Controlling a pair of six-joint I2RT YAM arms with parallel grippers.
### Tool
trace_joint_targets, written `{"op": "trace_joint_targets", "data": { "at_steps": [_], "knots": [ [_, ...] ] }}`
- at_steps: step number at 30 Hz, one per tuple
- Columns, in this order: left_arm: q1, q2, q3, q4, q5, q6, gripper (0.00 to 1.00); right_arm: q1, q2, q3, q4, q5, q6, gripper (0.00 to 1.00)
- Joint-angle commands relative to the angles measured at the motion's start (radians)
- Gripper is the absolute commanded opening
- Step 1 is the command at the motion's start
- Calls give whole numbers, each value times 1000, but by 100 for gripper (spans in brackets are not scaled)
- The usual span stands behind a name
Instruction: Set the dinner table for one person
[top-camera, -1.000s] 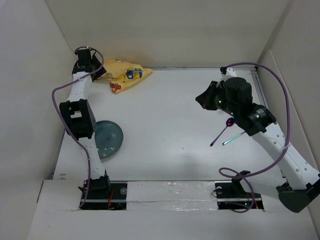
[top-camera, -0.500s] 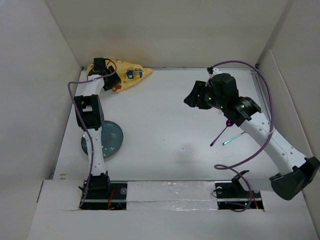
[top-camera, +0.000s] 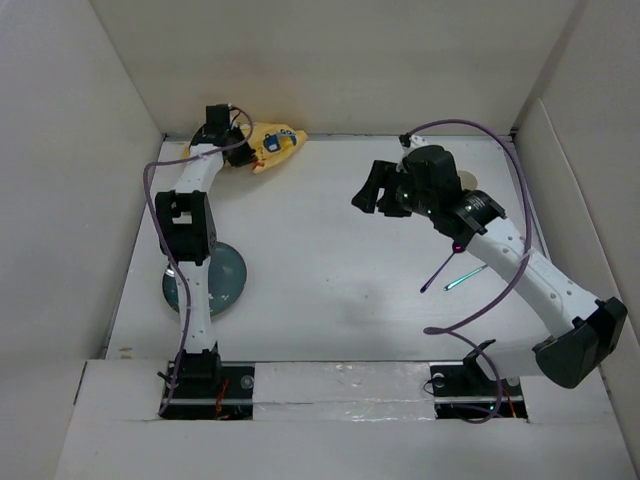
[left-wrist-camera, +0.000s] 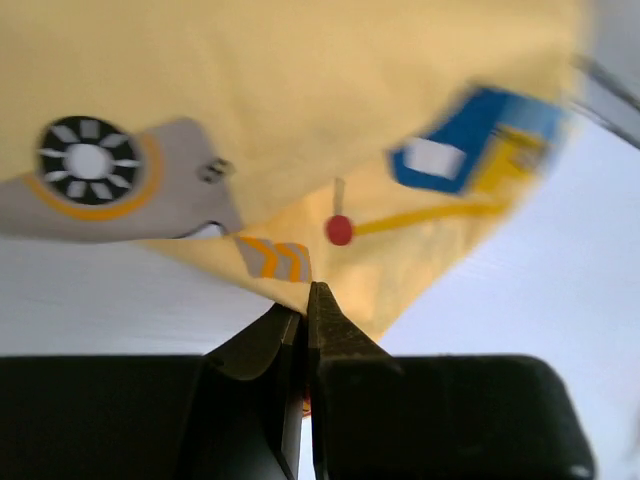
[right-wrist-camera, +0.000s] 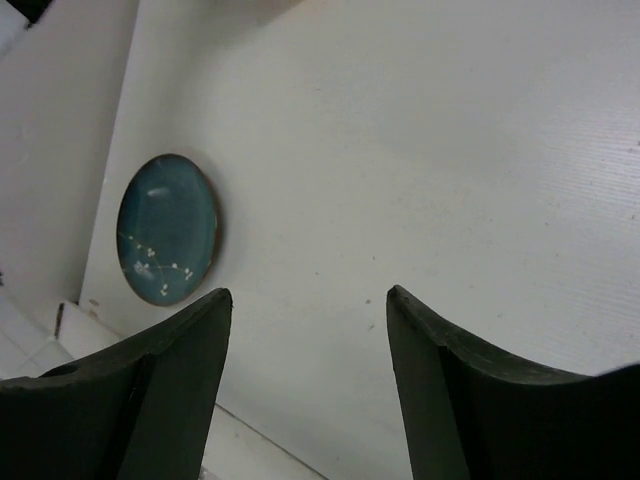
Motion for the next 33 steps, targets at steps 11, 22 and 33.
{"op": "trace_joint_targets", "data": {
  "at_steps": [11,22,33],
  "knots": [
    [-230,-565,-126,42,155,-10,0,-86,85,105,65,35,-21,100],
    [-454,-615,-498,-19,152,88,5,-163,45,-158,92,46,17,99],
    [-417,-484,-331,7,-11,62,29,-172,50,-343,129,41,65,72]
  ]
}}
